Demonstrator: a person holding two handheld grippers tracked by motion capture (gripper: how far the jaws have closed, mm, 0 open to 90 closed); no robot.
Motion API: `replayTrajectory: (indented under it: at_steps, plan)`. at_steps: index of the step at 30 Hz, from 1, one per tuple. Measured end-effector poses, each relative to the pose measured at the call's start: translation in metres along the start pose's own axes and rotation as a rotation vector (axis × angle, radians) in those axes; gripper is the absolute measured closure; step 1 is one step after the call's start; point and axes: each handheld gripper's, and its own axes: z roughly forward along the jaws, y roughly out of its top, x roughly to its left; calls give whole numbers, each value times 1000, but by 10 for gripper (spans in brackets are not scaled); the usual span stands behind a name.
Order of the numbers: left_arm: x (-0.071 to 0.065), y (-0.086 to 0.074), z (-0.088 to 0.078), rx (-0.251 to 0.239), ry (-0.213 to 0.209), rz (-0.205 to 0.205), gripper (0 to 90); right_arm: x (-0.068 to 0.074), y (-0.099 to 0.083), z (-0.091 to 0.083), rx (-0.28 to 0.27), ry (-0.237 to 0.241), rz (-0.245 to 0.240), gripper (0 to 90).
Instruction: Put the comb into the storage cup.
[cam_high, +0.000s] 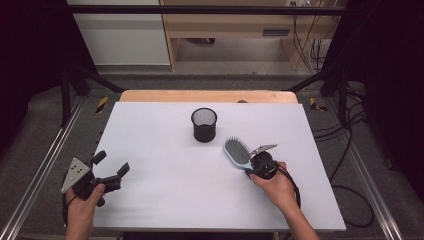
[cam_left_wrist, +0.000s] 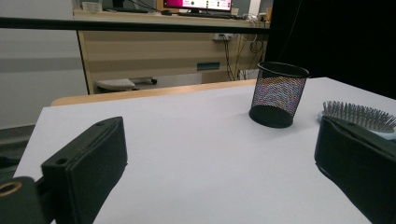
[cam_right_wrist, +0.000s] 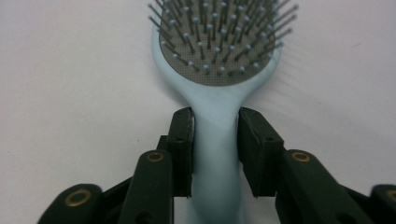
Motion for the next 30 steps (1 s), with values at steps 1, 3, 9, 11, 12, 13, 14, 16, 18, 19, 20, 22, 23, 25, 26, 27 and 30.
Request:
replayTrajectory:
  at_steps: [1, 3, 9, 11, 12, 13, 14, 16, 18, 19, 20, 22, 23, 25, 26, 27, 30]
  plan:
    - [0, 0, 0, 0, 0, 0, 24, 0, -1, 0, -6, -2, 0, 692]
    - [0, 0, 0, 0, 0, 0, 24, -1, -2, 0, -10, 5, 7, 693]
    - [0, 0, 0, -2, 0, -2, 24, -1, -5, -1, -32, 3, 14, 695]
    - [0, 1, 0, -4, -1, -2, 25, -2, -7, -2, -51, 1, 16, 695]
    - [0, 1, 0, -5, 4, 0, 25, -2, -8, -3, -64, 0, 21, 695]
    - [0, 1, 0, -6, 5, 0, 25, -3, -9, -5, -94, 4, 23, 696]
    - [-1, 1, 0, -6, 6, -1, 25, -3, -9, -5, -94, 4, 23, 696]
    - [-1, 1, 0, -9, -3, -8, 25, -5, -9, -10, -122, -4, 24, 696]
    - [-1, 2, 1, -9, -4, -8, 25, -8, -9, -15, -155, -13, 28, 696]
    - [-2, 2, 1, -8, -5, -8, 25, -10, -10, -17, -175, -16, 43, 696]
    - [-2, 2, 2, -9, -6, -9, 25, -11, -10, -18, -189, -16, 54, 696]
    - [-3, 2, 3, -7, -9, -11, 25, -14, -10, -20, -223, -22, 58, 696]
    - [-3, 2, 3, -5, -8, -9, 25, -15, -10, -22, -253, -33, 63, 696]
    - [-4, 2, 2, -6, -5, -11, 25, -15, -10, -22, -266, -36, 65, 696]
    - [-4, 2, 2, -8, -3, -12, 25, -15, -10, -23, -277, -37, 71, 696]
    - [-4, 2, 1, -11, -2, -15, 25, -15, -10, -24, -291, -43, 69, 696]
    - [-6, 3, 0, -19, -7, -20, 25, -14, -10, -28, -334, -48, 56, 696]
